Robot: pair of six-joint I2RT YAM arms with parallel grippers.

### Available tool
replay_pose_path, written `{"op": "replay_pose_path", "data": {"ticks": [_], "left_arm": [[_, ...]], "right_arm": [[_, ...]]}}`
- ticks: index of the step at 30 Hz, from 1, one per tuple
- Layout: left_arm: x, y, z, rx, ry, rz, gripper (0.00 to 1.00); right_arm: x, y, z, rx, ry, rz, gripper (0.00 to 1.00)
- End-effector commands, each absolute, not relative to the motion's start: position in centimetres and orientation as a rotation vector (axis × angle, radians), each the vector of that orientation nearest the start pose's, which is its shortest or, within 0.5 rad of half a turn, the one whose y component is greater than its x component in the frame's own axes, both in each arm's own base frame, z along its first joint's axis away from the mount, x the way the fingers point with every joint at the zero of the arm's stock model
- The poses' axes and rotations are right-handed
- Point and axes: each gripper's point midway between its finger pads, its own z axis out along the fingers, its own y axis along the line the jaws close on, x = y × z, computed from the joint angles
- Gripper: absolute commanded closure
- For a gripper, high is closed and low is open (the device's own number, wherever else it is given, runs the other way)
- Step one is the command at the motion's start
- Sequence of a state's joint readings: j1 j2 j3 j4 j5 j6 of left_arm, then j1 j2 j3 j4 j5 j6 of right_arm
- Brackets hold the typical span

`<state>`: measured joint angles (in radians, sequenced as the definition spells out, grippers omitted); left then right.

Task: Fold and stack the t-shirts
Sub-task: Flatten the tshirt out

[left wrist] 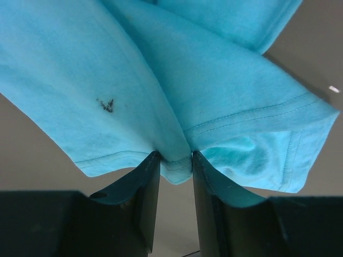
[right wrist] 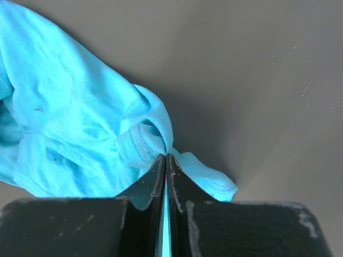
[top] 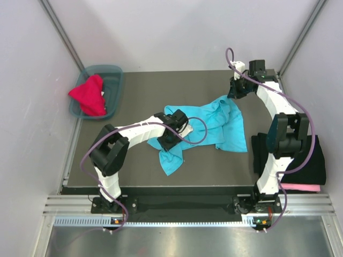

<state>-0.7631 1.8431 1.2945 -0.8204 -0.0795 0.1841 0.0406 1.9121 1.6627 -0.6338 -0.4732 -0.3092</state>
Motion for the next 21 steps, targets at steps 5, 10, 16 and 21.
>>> {"op": "replay_pose_path", "data": {"ticks": [5,10,16,21], "left_arm": [[26.4,-23.4,7.2,1.331,2.506,0.032,0.65],[27.2,-22.8,7.2,1.322,2.496,0.101,0.66],[27.4,-22.8,7.5,1.334,2.482,0.114,0.68],[26.2,-22.8,7.0,1.380,2.493,0.081,0.67]], "right_arm": [[49.0,9.3,17.5,-0.609,2.218,0.459,1.00],[49.0,9.4,17.5,-0.603,2.218,0.461,1.00],[48.9,9.4,17.1,-0.596,2.225,0.469,1.00],[49.0,9.4,17.3,-0.592,2.221,0.471,1.00]]}}
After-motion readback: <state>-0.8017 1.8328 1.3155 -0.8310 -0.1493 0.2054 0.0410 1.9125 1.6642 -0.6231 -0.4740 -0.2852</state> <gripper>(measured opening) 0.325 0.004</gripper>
